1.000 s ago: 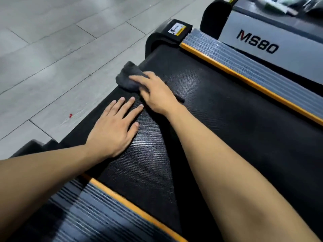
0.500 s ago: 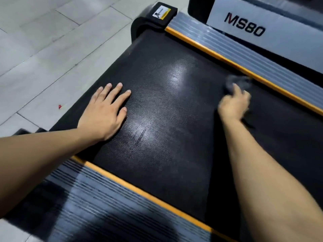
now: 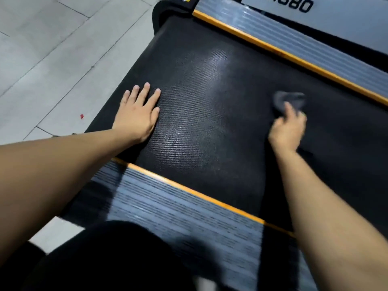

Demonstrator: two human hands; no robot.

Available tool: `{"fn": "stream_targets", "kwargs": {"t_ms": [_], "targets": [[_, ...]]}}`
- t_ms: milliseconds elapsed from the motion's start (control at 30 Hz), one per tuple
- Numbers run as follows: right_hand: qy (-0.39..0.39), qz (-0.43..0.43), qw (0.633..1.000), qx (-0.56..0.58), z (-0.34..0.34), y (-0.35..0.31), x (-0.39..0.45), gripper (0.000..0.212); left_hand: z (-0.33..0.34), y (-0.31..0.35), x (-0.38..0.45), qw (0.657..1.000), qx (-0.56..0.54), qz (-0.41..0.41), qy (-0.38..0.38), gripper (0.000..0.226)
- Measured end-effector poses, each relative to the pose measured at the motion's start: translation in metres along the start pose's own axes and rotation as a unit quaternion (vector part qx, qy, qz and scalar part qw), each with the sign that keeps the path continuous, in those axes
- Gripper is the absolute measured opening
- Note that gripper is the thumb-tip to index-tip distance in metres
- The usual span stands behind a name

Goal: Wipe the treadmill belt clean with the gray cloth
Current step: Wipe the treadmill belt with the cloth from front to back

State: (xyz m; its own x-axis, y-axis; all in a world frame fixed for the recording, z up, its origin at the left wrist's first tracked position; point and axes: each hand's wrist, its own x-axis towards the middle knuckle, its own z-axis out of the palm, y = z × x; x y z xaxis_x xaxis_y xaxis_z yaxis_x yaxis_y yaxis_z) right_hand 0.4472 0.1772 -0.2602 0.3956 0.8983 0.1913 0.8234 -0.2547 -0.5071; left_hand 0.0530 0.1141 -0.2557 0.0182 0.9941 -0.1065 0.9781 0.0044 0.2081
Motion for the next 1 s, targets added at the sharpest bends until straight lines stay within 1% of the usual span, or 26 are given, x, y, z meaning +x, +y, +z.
{"fn": "stream_targets", "kwargs": {"t_ms": [33,67,100,133,200,233,300,367,400,467,500,533,567,633,700,733,767,800,833,867,900,933,1000], "targets": [[0.014,0.062,0.998,-0.003,-0.011,0.010,-0.002,0.051,-0.001,0.003,-0.003,1.000,-0.002,-0.003,-0.003,0.056],[0.013,0.100,0.995,-0.003,-0.013,0.009,-0.008,0.050,-0.002,0.006,-0.007,1.000,-0.004,-0.003,-0.008,0.056],[0.009,0.105,0.994,-0.005,-0.010,-0.001,-0.020,0.050,-0.003,0.008,-0.013,1.000,-0.008,0.001,-0.013,0.056],[-0.002,0.077,0.997,-0.004,-0.004,-0.018,-0.036,0.051,-0.004,0.008,-0.019,1.000,-0.011,0.006,-0.017,0.055],[-0.038,-0.044,0.998,0.024,0.015,-0.066,-0.082,0.053,-0.008,0.008,-0.031,0.999,-0.018,0.012,-0.030,0.055],[-0.068,-0.104,0.991,0.042,0.026,-0.092,-0.111,0.052,-0.010,0.006,-0.036,0.999,-0.023,0.015,-0.044,0.055],[-0.158,-0.208,0.962,0.074,0.037,-0.145,-0.168,0.052,-0.017,0.003,-0.046,0.996,-0.038,0.011,-0.075,0.060],[-0.248,-0.252,0.932,0.081,0.034,-0.179,-0.199,0.052,-0.027,-0.002,-0.057,0.993,-0.055,-0.019,-0.103,0.066],[-0.273,-0.269,0.921,0.065,0.031,-0.180,-0.199,0.054,-0.032,-0.005,-0.063,0.991,-0.057,-0.031,-0.117,0.067],[-0.279,-0.294,0.914,0.018,0.016,-0.159,-0.183,0.055,-0.043,-0.008,-0.074,0.989,-0.054,-0.032,-0.134,0.068],[-0.262,-0.290,0.920,-0.006,0.005,-0.139,-0.173,0.055,-0.049,-0.008,-0.078,0.988,-0.054,-0.033,-0.138,0.066],[-0.231,-0.271,0.934,-0.032,-0.008,-0.114,-0.161,0.055,-0.054,-0.008,-0.082,0.988,-0.055,-0.036,-0.141,0.063],[-0.190,-0.234,0.952,-0.059,-0.021,-0.087,-0.150,0.055,-0.057,-0.007,-0.084,0.988,-0.053,-0.035,-0.144,0.059],[-0.121,-0.111,0.981,-0.103,-0.050,-0.037,-0.134,0.053,-0.060,-0.008,-0.088,0.988,-0.042,-0.024,-0.146,0.050],[-0.091,0.005,0.989,-0.116,-0.064,-0.015,-0.129,0.050,-0.061,-0.011,-0.092,0.989,-0.042,-0.017,-0.144,0.045],[-0.087,0.023,0.989,-0.120,-0.062,-0.015,-0.132,0.049,-0.061,-0.012,-0.093,0.988,-0.047,-0.017,-0.144,0.044],[-0.087,-0.003,0.989,-0.116,-0.054,-0.024,-0.140,0.049,-0.063,-0.013,-0.092,0.988,-0.054,-0.024,-0.144,0.042],[-0.092,-0.056,0.989,-0.100,-0.041,-0.039,-0.153,0.050,-0.065,-0.014,-0.089,0.987,-0.064,-0.034,-0.142,0.042],[-0.109,-0.122,0.984,-0.071,-0.028,-0.059,-0.169,0.050,-0.068,-0.016,-0.086,0.986,-0.077,-0.048,-0.138,0.041],[-0.141,-0.196,0.970,-0.036,-0.014,-0.082,-0.184,0.050,-0.071,-0.018,-0.083,0.985,-0.090,-0.064,-0.130,0.042],[-0.184,-0.279,0.943,-0.008,-0.001,-0.105,-0.197,0.049,-0.075,-0.022,-0.080,0.985,-0.099,-0.081,-0.119,0.043],[-0.227,-0.362,0.904,0.012,0.010,-0.126,-0.204,0.048,-0.078,-0.026,-0.077,0.984,-0.104,-0.096,-0.106,0.043],[-0.281,-0.505,0.815,0.031,0.024,-0.156,-0.194,0.047,-0.083,-0.037,-0.073,0.983,-0.112,-0.120,-0.084,0.044]]}}
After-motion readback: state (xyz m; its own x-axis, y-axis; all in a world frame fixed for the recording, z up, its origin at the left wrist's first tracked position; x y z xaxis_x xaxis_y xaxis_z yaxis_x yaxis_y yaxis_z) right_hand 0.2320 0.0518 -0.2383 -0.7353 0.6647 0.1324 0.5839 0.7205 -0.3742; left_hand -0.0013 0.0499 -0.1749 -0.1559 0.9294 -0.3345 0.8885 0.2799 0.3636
